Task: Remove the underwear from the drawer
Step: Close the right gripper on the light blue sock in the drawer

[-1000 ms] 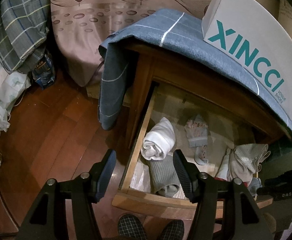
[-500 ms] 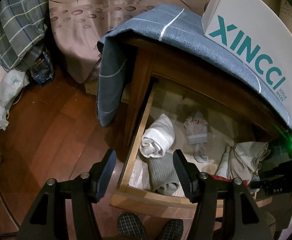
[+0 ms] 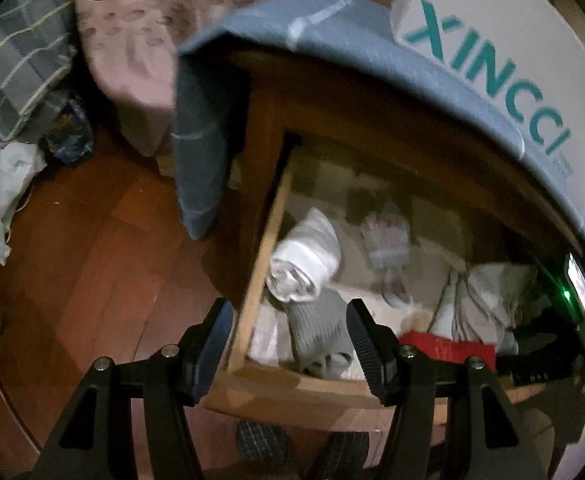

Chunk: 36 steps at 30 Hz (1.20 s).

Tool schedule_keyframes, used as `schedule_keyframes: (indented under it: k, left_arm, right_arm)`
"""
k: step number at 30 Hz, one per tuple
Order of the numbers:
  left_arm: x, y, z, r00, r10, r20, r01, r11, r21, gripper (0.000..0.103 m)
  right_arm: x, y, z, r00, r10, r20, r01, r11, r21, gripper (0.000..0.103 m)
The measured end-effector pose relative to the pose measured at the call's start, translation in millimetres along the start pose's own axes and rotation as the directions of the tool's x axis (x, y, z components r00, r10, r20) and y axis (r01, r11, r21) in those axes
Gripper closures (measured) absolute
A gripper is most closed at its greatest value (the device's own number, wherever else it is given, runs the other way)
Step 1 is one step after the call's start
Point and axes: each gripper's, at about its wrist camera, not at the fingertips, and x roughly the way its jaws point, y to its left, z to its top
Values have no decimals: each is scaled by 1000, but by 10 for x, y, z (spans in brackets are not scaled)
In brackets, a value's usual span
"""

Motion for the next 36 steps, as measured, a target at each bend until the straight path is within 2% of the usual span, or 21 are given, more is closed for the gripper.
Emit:
schedule_keyframes:
  k: [4, 6, 12, 13, 15, 18, 23, 27, 32, 35, 36]
  left_arm:
    - [61, -78, -8, 999, -18, -39, 19, 999, 44, 42]
    - [91, -99, -14, 998, -21, -56, 24, 998, 55, 42]
    - [143, -101, -22, 996, -24, -82, 28, 999, 47, 42]
    - [143, -95, -24, 996, -25, -86, 29, 999, 45, 42]
    - [153, -83, -21, 995, -31, -96, 35, 999, 38, 42]
    - [178, -77, -11, 992, -42, -117, 46, 998, 33, 42]
    - [247, -101, -7, 986, -54, -159, 61, 997, 38, 42]
    - [323, -107, -8, 976, -67, -209, 75, 997, 28, 42]
    - [423, -100, 5, 959, -82, -270, 86, 996, 0, 42]
    - [505, -122, 31, 943, -108, -315, 102, 994, -36, 41]
    - [521, -132, 43, 943, -97, -319, 91, 995, -33, 41]
  right_arm:
    - [96, 5, 56, 1000, -3, -18, 3, 1000, -12, 49]
    - [124, 26, 86, 1000, -4, -20, 3, 1000, -25, 45]
    - [195, 87, 216, 998, -44, -44, 42, 998, -47, 43]
    - [205, 92, 217, 998, -54, -45, 52, 998, -46, 44]
    - [248, 140, 185, 994, -98, -52, 95, 994, -62, 54]
    - [274, 183, 107, 994, -107, -38, 106, 994, -32, 61]
    - [88, 149, -104, 991, -129, 44, 128, 991, 37, 71]
    - [-62, 166, -257, 984, -132, 120, 119, 987, 108, 72]
    - [-279, -12, -531, 969, -108, 224, 52, 968, 244, 73]
    - [-399, -108, -668, 953, -81, 293, -22, 942, 334, 73]
    - [-433, -153, -713, 943, -75, 324, -50, 931, 361, 73]
